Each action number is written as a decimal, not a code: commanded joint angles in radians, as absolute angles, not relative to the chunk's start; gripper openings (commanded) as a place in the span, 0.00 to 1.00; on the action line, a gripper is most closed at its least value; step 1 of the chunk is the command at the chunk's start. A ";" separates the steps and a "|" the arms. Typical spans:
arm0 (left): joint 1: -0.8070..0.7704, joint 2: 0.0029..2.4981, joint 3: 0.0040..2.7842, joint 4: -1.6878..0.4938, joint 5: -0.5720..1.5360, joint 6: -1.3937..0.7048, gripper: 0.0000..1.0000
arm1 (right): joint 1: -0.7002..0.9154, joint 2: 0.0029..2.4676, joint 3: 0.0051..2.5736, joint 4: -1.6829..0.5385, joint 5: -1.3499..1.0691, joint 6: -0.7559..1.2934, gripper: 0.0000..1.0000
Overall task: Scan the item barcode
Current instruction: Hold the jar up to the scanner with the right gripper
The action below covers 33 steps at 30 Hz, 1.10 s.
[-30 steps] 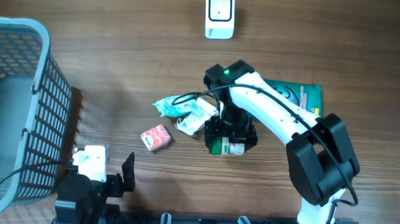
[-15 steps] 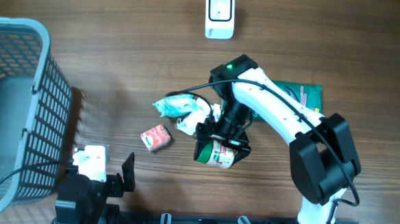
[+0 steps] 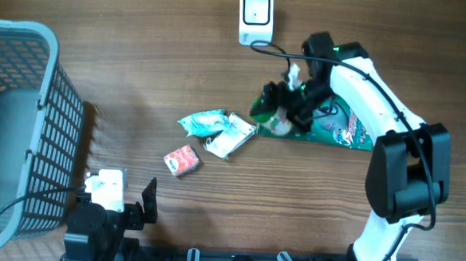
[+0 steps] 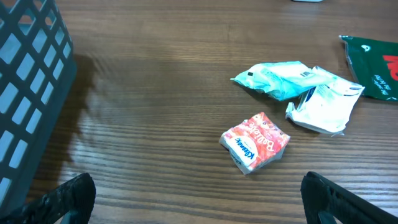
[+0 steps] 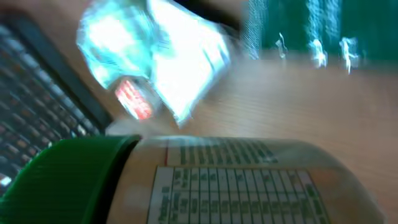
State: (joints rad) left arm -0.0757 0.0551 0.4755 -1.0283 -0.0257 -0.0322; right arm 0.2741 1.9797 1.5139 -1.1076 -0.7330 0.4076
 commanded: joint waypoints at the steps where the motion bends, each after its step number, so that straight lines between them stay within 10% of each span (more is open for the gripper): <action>1: -0.073 0.054 0.471 -1.024 -0.028 -0.038 1.00 | 0.277 1.979 1.532 -0.886 -0.736 0.428 0.71; 17: -0.073 0.054 0.471 -1.024 -0.028 -0.038 1.00 | 0.360 2.115 1.569 0.164 -0.046 0.412 0.68; 27: -0.073 0.054 0.471 -1.024 -0.028 -0.038 1.00 | 0.362 2.420 1.960 0.020 0.075 0.342 0.68; 33: -0.073 0.054 0.471 -1.024 -0.028 -0.038 1.00 | 0.317 2.352 2.217 -0.583 0.044 0.353 0.67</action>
State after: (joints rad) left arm -0.0757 0.0551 0.4755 -1.0275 -0.0257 -0.0322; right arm 0.3557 2.4233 2.1040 -0.4622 0.0425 0.3607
